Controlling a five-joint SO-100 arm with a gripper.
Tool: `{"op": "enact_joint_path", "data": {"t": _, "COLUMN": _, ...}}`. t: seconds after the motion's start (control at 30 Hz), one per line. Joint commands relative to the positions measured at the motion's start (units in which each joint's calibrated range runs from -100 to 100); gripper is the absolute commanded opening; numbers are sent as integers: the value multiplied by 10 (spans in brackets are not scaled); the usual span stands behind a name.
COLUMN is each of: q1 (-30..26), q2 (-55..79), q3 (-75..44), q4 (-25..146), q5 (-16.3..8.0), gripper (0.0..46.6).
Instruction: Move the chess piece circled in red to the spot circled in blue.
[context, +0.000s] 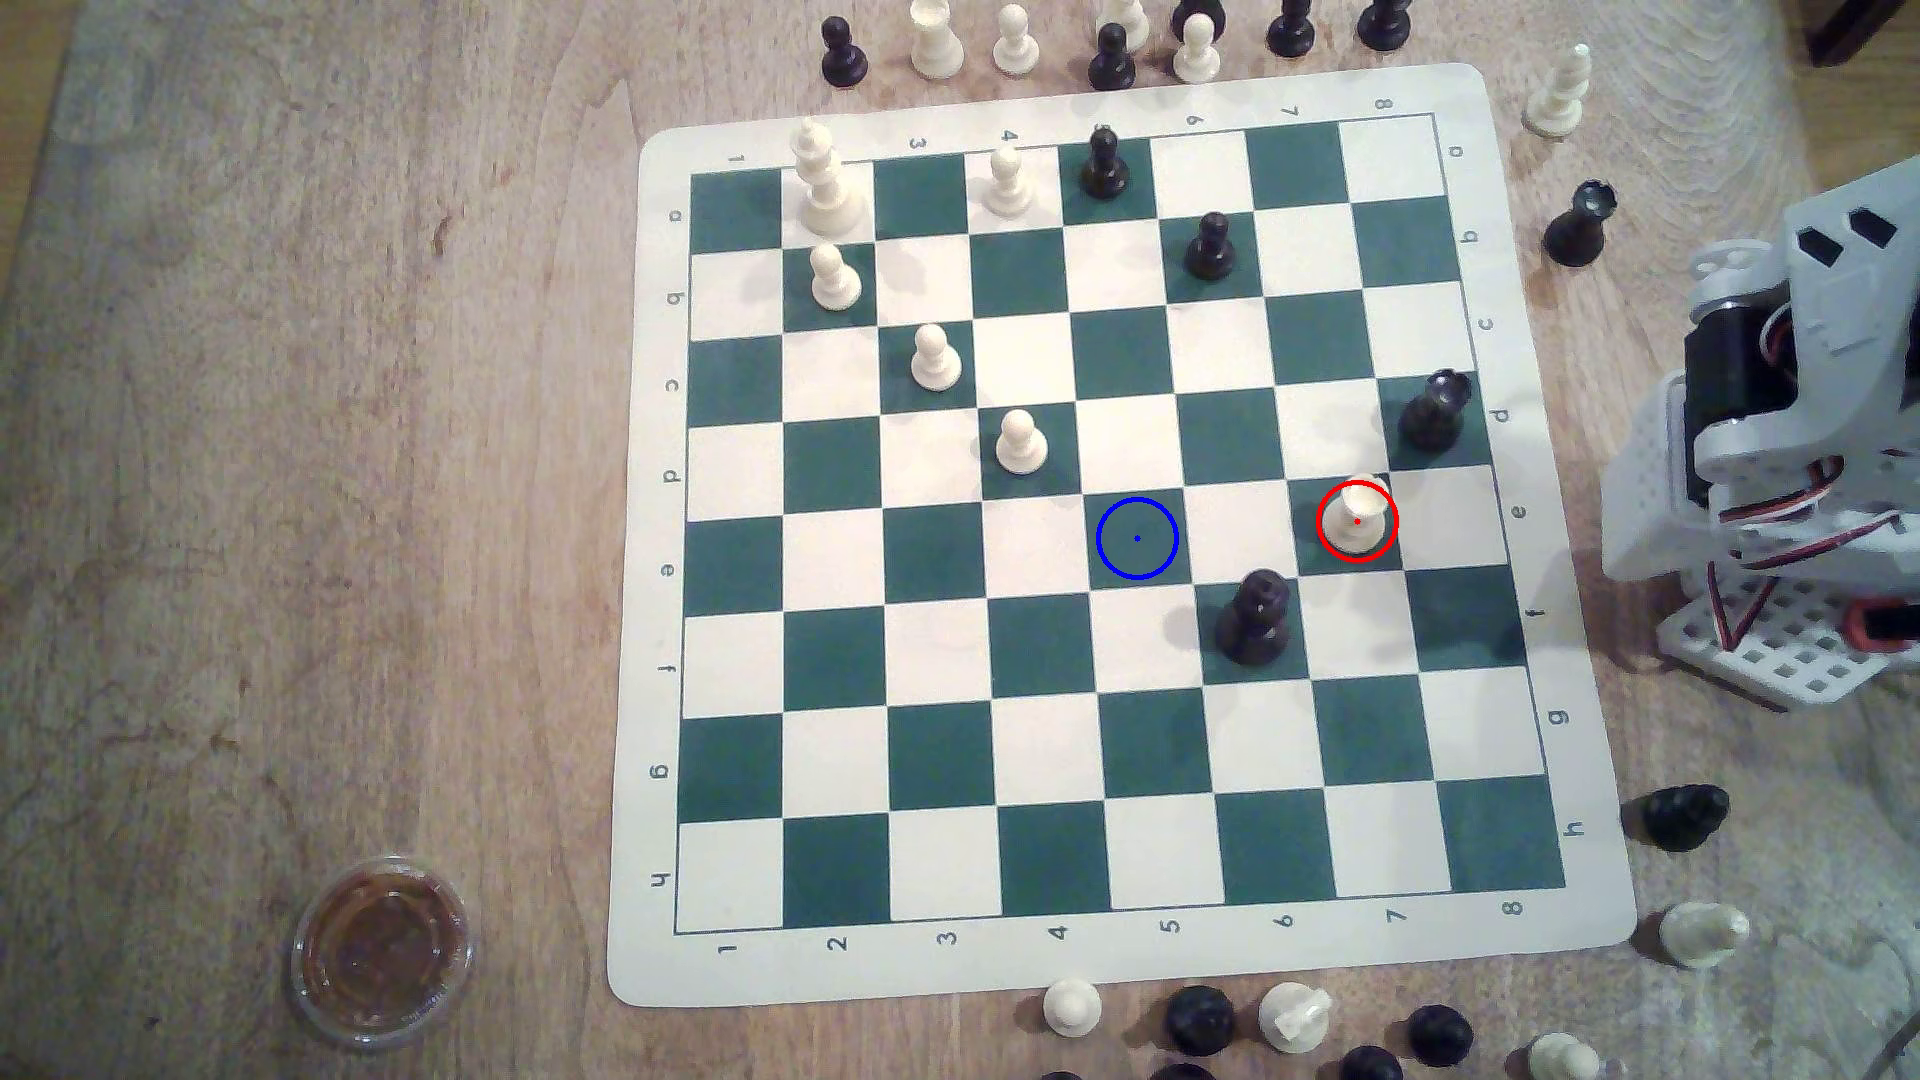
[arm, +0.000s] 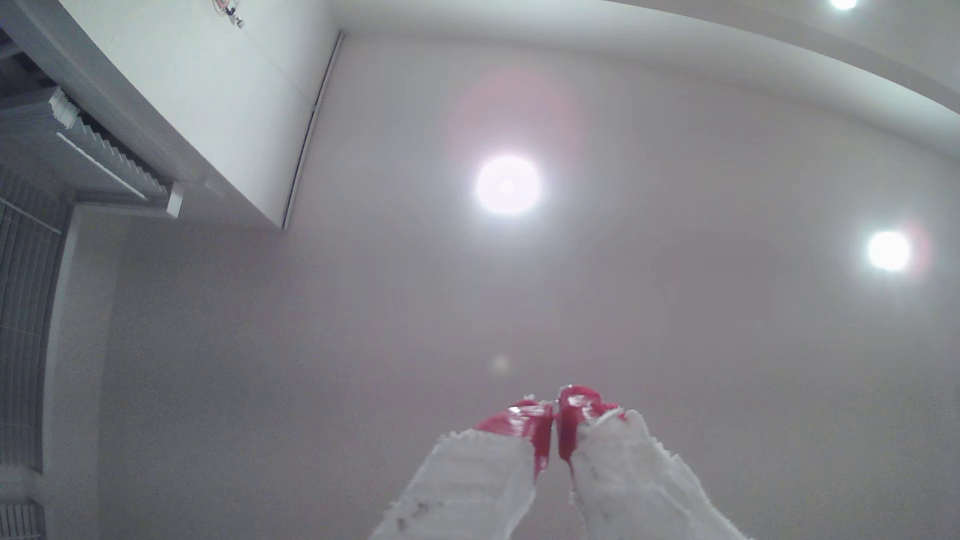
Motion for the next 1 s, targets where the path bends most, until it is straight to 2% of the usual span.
{"op": "enact_joint_path", "data": {"t": 0.0, "q1": 8, "q2": -2, "q3": 12, "q4": 1, "q5": 3, "gripper": 2}}
{"op": "enact_joint_path", "data": {"t": 0.2, "q1": 19, "q2": -2, "q3": 0, "q4": 212, "q5": 3, "gripper": 2}}
{"op": "enact_joint_path", "data": {"t": 0.23, "q1": 22, "q2": -2, "q3": -20, "q4": 302, "q5": 3, "gripper": 2}}
{"op": "enact_joint_path", "data": {"t": 0.43, "q1": 60, "q2": -1, "q3": -92, "q4": 547, "q5": 0, "gripper": 2}}
{"op": "enact_joint_path", "data": {"t": 0.53, "q1": 60, "q2": -1, "q3": -108, "q4": 661, "q5": 0, "gripper": 2}}
{"op": "enact_joint_path", "data": {"t": 0.83, "q1": 45, "q2": 0, "q3": -222, "q4": 1030, "q5": -1, "gripper": 2}}
{"op": "enact_joint_path", "data": {"t": 0.97, "q1": 4, "q2": 0, "q3": -268, "q4": 1171, "q5": -2, "gripper": 2}}
